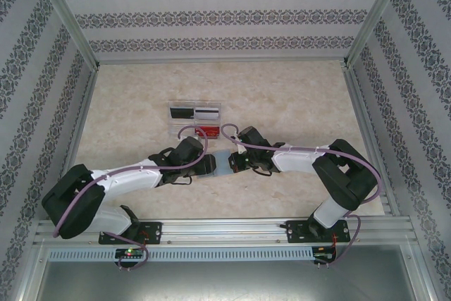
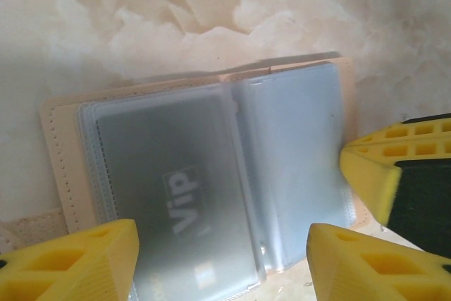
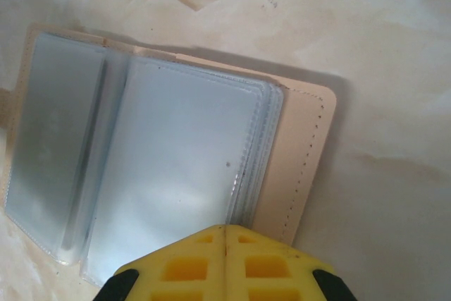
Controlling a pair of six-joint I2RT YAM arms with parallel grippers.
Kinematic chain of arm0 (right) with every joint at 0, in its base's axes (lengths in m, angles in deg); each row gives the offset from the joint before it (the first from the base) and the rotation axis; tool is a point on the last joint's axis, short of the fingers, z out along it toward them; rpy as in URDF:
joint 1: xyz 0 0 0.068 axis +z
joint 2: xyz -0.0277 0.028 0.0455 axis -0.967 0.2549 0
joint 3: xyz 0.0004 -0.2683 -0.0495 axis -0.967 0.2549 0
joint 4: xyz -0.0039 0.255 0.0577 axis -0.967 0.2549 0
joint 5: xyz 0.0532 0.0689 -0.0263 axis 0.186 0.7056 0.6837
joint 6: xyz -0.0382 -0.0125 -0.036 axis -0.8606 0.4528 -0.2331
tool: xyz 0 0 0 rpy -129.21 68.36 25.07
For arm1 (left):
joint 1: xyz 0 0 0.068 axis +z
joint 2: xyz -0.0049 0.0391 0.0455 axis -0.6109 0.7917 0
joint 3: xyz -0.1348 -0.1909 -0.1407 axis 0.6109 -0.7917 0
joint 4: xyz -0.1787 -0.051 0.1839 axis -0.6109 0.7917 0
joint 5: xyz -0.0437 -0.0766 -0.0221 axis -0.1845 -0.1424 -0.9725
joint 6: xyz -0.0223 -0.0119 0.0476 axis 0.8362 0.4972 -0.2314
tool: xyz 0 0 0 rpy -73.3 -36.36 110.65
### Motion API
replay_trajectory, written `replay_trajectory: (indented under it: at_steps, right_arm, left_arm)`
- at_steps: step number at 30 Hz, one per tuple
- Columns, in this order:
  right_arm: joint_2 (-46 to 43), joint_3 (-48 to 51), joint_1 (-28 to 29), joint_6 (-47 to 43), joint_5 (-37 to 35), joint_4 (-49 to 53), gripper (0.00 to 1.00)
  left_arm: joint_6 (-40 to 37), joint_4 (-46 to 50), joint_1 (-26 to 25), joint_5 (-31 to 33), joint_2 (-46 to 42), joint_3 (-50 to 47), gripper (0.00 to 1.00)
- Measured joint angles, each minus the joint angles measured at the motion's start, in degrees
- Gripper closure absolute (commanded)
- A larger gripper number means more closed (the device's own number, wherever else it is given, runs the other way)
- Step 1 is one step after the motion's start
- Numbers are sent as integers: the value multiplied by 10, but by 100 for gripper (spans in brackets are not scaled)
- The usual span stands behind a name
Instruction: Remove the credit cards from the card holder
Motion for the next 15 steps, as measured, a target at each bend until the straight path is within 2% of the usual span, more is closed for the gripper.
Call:
replay_trajectory:
  at_steps: [15]
  right_arm:
    - [1,0,0,0,1,0,100]
  left_arm:
    - [3,0,0,0,12,-1,36]
